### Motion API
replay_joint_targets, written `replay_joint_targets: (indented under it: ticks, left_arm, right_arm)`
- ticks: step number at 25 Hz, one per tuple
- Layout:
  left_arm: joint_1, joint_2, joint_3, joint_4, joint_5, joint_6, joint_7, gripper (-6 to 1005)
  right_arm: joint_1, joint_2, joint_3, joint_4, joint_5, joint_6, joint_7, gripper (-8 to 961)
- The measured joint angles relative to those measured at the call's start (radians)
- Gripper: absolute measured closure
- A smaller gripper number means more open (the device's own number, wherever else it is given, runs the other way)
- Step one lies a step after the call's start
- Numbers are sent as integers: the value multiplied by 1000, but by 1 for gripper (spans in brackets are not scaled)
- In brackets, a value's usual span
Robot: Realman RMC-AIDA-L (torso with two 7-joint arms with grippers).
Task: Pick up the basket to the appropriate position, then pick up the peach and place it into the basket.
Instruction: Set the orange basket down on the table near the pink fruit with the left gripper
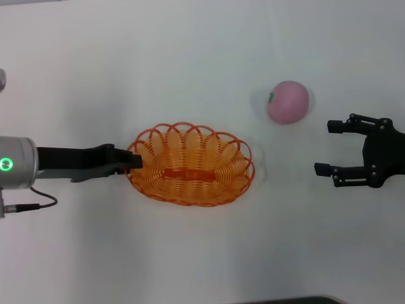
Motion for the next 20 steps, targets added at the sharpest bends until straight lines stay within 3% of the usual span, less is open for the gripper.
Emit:
replay_joint_targets:
  ticks: [10,16,20]
  left_arm:
    - [14,3,-147,-25,-59,71,131,669]
    - [10,9,-338,-56,-139,132,355,652]
    - [22,11,-490,-112,-237,196,606,499]
  right_arm:
    - [7,2,0,2,0,0,0,28]
    - [11,7,22,2,1,0,0,28]
    - [12,10,36,4,2,0,0,28]
